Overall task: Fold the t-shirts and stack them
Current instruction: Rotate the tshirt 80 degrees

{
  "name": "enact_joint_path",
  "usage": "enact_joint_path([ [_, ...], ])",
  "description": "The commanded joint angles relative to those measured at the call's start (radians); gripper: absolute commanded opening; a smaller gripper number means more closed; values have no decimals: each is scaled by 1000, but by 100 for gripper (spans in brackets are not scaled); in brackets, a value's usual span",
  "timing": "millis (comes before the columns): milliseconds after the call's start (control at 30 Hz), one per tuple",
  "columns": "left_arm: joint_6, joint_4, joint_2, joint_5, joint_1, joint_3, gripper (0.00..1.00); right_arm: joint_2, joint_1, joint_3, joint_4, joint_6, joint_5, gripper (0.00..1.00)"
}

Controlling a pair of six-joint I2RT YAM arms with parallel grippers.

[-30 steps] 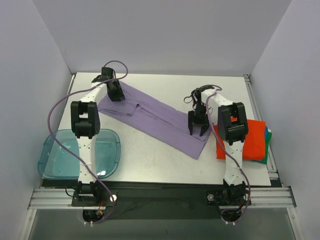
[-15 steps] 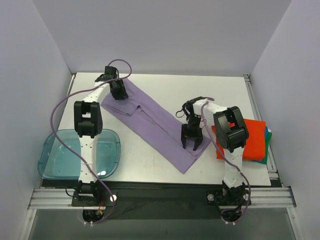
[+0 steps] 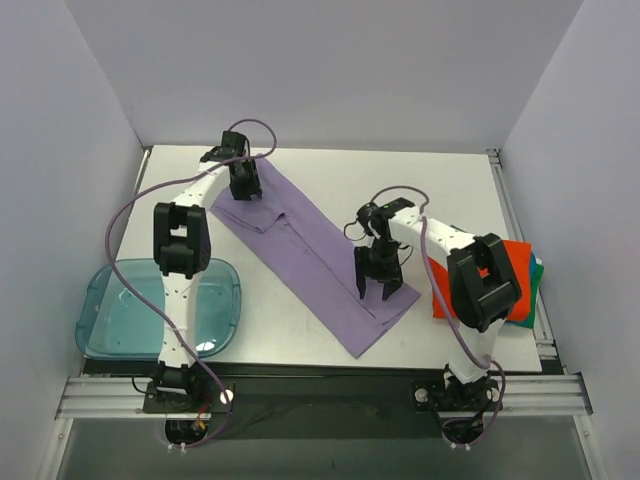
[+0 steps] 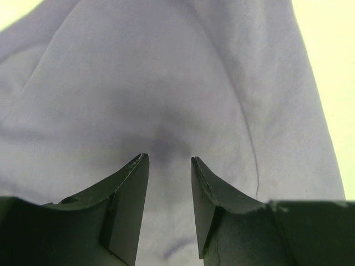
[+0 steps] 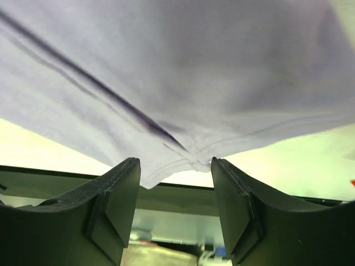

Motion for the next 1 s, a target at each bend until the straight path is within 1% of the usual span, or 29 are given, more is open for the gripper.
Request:
enact_joint_path([
  [0, -22, -10, -212, -41, -5, -91, 47, -73, -7, -35, -33, -43, 83, 55],
  [100, -47, 59, -334, -41, -7, -298, 48, -88, -14, -87, 15, -72, 98, 55],
  [133, -53, 76, -359, -39, -7, -344, 48, -98, -17, -103, 37, -78, 78, 55],
  [167, -59, 88, -394, -39, -7, -425, 48, -101, -23, -121, 78, -83, 65, 55],
  [300, -76, 107, -392, -18, -4, -481, 50, -96, -54, -158, 144, -77, 14, 55],
  [367, -72, 104, -349, -1, -4, -465, 50, -69, -60, -149, 166, -75, 8, 55],
  [600, -21, 33, -169, 54, -2, -294, 50, 49, -71, -104, 172, -40, -5, 55],
  [633, -15, 19, -145, 60, -2, -246, 50, 57, -68, -109, 174, -29, -8, 55],
  [733, -10, -10, -54, 88, -2, -179, 50, 73, -56, -138, 178, 0, -15, 55],
  [833, -9, -4, -25, 117, -10, -147, 50, 79, -39, -173, 181, 26, -35, 54],
  [967, 6, -37, 50, 134, -22, -58, 50, 63, 9, -205, 191, 100, -63, 54],
])
